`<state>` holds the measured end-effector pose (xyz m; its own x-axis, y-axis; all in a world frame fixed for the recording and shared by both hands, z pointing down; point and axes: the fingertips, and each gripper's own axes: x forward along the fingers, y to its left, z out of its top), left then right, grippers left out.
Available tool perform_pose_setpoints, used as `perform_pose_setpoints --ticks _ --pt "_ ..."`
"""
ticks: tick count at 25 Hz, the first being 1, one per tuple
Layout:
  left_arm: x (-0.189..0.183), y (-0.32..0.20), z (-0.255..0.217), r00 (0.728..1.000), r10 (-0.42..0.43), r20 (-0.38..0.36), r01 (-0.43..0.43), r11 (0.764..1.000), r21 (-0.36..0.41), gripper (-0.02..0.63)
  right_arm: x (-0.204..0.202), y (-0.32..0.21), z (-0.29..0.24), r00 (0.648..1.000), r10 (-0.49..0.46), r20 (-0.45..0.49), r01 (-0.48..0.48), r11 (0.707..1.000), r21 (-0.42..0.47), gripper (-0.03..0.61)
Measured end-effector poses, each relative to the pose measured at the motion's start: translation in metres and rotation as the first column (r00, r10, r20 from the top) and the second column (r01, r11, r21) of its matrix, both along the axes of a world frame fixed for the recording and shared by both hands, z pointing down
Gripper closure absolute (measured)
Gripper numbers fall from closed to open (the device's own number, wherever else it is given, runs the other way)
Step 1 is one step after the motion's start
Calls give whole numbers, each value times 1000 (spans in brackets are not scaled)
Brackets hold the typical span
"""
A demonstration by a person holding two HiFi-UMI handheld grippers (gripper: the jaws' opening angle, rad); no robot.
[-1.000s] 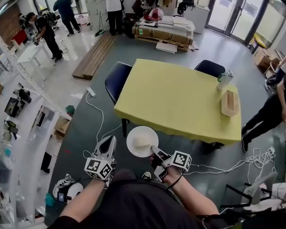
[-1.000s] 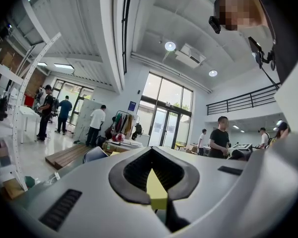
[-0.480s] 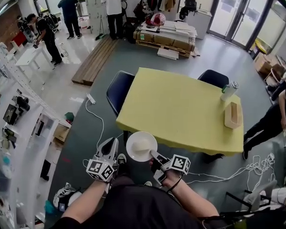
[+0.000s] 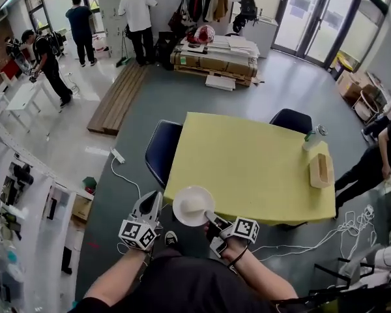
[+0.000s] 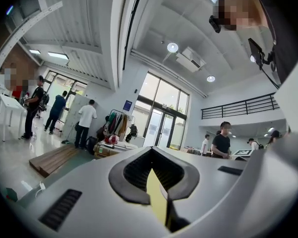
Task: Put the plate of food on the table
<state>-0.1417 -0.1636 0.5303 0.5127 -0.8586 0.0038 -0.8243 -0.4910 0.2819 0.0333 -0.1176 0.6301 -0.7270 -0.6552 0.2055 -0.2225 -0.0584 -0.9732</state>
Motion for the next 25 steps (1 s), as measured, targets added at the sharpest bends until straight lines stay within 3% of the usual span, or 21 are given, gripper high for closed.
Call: perform_pose_setpoints --ticks 7,13,25 --pt "-28 -75 1 996 94 1 -94 996 -1 606 -22 -67 1 995 102 -7 -102 995 -5 557" --pt "-37 -113 8 993 121 -11 -121 992 -20 606 -22 -101 1 991 132 -20 -132 991 20 557" --pt "-48 -131 13 1000 -29 -3 29 998 -57 606 -29 -130 25 1000 17 -20 -16 1000 2 557"
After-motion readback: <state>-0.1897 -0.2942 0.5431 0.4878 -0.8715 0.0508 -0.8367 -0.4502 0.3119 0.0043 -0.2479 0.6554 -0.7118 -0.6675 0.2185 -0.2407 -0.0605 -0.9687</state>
